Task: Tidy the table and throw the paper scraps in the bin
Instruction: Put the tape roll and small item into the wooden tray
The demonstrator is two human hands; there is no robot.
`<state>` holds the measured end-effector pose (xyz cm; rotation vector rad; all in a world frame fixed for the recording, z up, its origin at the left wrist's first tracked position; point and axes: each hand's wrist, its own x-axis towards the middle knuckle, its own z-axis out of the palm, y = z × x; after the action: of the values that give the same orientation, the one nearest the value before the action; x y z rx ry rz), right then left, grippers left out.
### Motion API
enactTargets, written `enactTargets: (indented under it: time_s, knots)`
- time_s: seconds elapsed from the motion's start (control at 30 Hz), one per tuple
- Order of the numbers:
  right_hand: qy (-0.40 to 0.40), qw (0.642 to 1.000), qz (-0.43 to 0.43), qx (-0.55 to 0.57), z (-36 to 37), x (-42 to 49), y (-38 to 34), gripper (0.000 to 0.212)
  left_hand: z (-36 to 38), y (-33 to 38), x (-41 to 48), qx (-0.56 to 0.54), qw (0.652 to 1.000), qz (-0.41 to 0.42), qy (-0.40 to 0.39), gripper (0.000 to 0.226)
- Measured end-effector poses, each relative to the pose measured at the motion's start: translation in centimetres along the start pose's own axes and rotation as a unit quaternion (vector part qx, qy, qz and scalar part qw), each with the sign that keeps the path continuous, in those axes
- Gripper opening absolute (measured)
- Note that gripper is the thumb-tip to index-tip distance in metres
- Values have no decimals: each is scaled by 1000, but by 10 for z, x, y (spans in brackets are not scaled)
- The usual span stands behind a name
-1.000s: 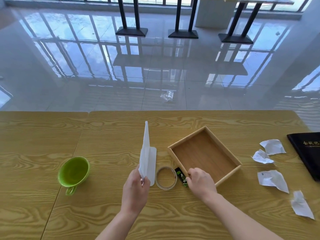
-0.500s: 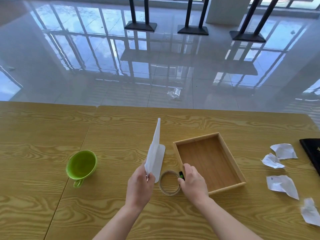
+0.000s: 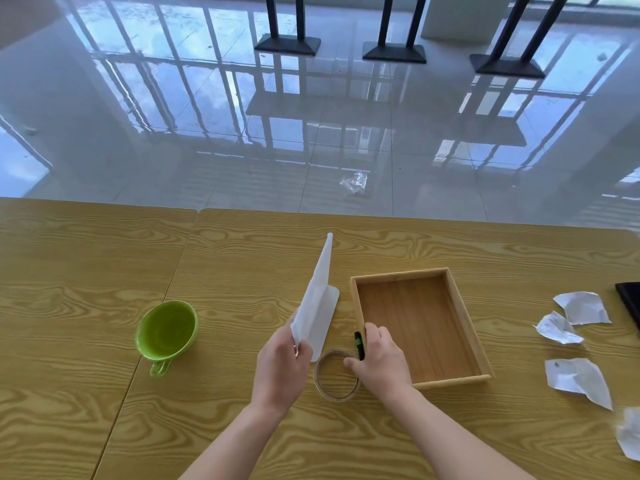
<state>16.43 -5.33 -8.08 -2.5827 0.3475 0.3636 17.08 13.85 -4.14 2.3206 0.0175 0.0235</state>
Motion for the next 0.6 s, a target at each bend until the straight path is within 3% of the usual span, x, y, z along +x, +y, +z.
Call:
enactTargets:
  time_s: [0.1, 0.23, 0.6]
  knots:
    - [-5, 1000, -3, -14, 3, -1, 2, 48, 1, 1, 0, -9, 1000, 1, 0, 11]
    - [-1, 1000, 0, -11, -2, 8, -1, 37, -3, -1, 6, -10, 1000, -14, 6, 38]
    - [27, 999, 30, -4, -12, 55, -19, 31, -24, -21, 24, -1, 997, -59, 39, 47]
